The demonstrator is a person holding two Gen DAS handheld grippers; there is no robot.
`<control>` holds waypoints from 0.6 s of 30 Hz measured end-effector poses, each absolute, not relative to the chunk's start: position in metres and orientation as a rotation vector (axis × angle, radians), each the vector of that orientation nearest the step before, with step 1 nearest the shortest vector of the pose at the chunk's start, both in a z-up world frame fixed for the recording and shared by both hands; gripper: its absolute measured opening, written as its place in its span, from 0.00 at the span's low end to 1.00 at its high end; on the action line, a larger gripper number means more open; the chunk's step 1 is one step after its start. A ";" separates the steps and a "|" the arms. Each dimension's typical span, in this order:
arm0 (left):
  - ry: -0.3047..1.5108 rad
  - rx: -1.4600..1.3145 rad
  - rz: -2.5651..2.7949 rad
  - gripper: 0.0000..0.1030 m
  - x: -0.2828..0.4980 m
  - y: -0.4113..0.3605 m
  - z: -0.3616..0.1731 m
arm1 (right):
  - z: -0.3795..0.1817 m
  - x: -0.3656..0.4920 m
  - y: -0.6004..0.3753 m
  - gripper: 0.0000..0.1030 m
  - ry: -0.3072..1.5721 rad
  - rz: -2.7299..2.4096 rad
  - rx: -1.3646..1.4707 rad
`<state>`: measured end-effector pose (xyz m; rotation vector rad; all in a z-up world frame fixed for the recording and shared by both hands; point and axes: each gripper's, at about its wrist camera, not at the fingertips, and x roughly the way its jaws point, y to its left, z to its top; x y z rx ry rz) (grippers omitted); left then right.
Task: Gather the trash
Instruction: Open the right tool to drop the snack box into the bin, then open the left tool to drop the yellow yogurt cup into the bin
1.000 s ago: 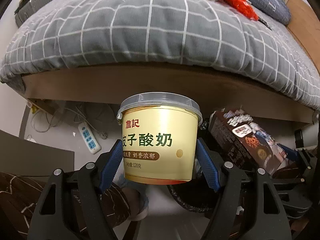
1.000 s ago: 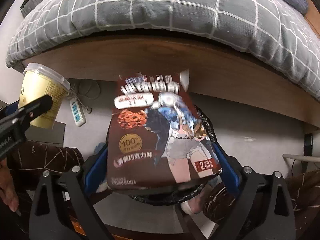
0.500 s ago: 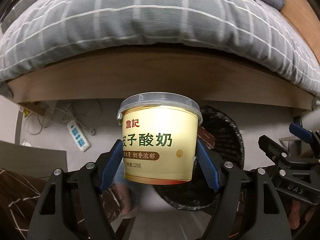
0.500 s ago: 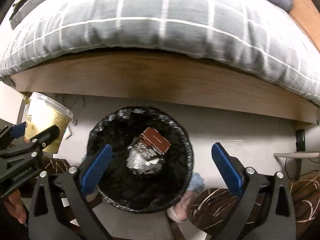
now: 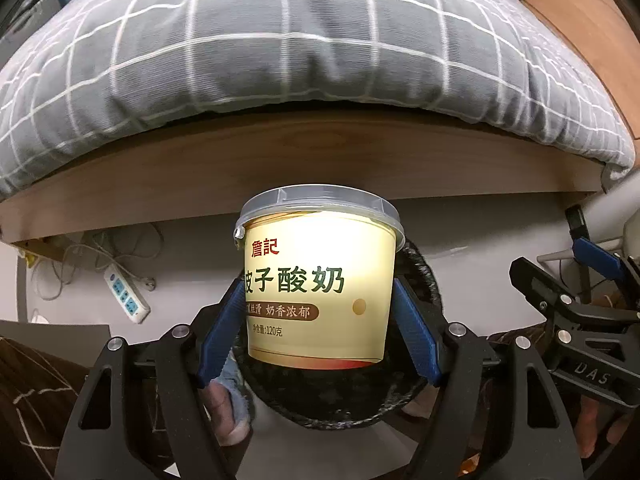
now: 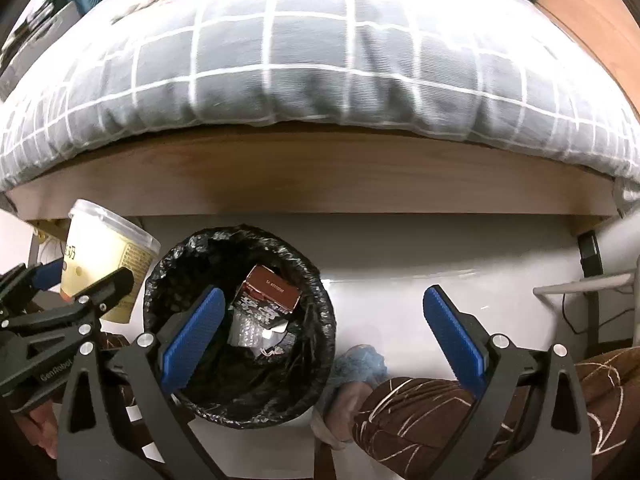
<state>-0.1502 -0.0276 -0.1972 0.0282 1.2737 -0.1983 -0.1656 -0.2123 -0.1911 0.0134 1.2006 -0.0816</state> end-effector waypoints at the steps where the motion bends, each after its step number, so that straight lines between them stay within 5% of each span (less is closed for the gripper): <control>1: 1.268 0.036 -0.200 0.69 -0.150 -0.030 -0.197 | -0.190 -0.166 -0.215 0.93 1.199 -0.085 0.018; 9: 1.252 0.072 -0.200 0.71 -0.154 -0.045 -0.197 | -0.190 -0.168 -0.219 0.93 1.185 -0.098 0.023; 18: 1.183 0.114 -0.157 0.89 -0.156 -0.042 -0.181 | -0.183 -0.165 -0.213 0.93 1.159 -0.089 0.013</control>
